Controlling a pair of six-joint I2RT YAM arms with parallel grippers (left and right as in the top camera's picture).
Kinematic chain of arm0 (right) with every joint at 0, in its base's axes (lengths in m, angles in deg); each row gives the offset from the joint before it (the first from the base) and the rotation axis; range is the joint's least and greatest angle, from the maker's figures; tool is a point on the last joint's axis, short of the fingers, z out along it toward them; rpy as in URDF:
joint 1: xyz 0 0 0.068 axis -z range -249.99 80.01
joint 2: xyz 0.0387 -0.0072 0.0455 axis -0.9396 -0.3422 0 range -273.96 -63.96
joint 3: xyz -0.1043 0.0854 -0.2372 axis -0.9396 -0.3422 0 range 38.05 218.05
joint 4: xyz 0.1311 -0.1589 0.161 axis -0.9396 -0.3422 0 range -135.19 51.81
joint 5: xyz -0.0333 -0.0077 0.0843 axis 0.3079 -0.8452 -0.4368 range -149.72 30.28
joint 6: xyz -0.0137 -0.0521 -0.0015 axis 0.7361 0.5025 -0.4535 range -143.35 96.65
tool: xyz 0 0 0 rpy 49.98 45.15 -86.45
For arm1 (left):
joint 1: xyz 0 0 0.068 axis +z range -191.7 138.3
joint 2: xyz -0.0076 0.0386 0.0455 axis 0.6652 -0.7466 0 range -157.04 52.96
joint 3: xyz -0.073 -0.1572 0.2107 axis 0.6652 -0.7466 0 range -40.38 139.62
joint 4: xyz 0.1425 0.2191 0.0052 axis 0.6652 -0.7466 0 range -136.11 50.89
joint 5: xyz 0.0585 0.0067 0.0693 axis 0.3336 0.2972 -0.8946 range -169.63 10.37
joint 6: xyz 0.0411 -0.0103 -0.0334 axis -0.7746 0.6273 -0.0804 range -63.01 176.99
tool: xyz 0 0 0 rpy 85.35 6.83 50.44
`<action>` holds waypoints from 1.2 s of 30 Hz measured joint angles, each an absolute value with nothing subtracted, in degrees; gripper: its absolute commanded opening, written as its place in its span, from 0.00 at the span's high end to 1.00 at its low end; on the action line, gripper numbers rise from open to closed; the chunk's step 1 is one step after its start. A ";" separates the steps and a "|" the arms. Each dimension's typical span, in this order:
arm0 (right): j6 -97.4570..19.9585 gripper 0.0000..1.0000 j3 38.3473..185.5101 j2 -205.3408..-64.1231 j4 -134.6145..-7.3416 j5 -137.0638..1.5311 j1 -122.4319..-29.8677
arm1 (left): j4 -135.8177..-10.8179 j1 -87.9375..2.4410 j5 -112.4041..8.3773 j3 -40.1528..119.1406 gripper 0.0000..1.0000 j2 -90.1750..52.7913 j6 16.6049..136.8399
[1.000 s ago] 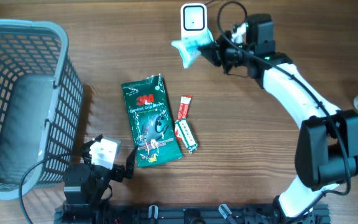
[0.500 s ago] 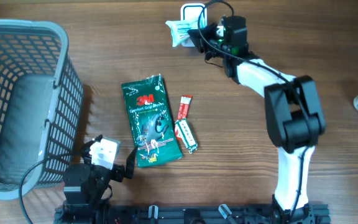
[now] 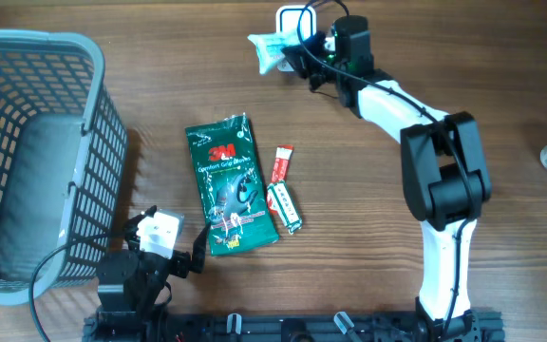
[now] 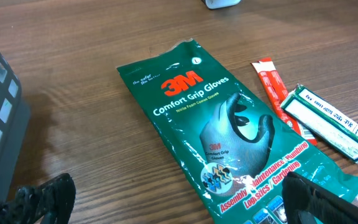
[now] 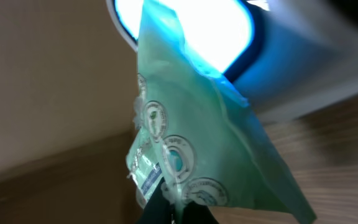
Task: Scan the item barcode
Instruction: 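Carry the wipes pack with the right gripper to the right edge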
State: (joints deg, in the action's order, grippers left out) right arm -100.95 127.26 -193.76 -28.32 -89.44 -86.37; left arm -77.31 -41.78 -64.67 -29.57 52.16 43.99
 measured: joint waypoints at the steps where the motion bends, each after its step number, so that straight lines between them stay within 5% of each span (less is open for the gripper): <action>1: -99.53 0.95 127.63 -192.99 -31.82 -89.33 -85.23 | -77.31 -41.78 -64.67 -29.57 0.00 52.16 43.99; 7: -89.09 0.95 127.96 -176.69 -63.03 -83.38 -68.97 | -77.33 -41.78 -64.67 -29.57 0.00 52.16 43.99; 18: -73.65 0.91 127.37 -178.43 -75.45 -73.57 -40.38 | -77.31 -41.78 -64.67 -29.57 0.00 52.16 43.99; 20: -72.17 0.81 127.31 -179.66 -75.58 -71.51 -37.76 | -77.31 -41.78 -64.67 -29.57 0.00 52.16 43.99; 21: -71.69 0.59 127.31 -179.77 -75.45 -71.06 -36.99 | -77.31 -41.78 -64.67 -29.57 0.00 52.16 43.99; 22: -70.73 0.03 127.31 -179.77 -75.25 -70.53 -35.83 | -77.31 -41.78 -64.67 -29.57 0.00 52.16 43.99; 26: -68.39 0.00 127.44 -179.77 -76.15 -74.86 -33.36 | -77.31 -41.78 -64.67 -29.57 0.00 52.16 43.99; 36: -64.21 0.00 131.98 -169.04 -87.08 -113.09 -34.83 | -77.31 -41.78 -64.67 -29.57 0.00 52.16 43.99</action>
State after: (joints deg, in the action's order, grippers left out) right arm -64.21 131.98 -169.04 -87.08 -113.09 -34.83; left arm -77.31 -41.78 -64.67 -29.57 52.16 43.99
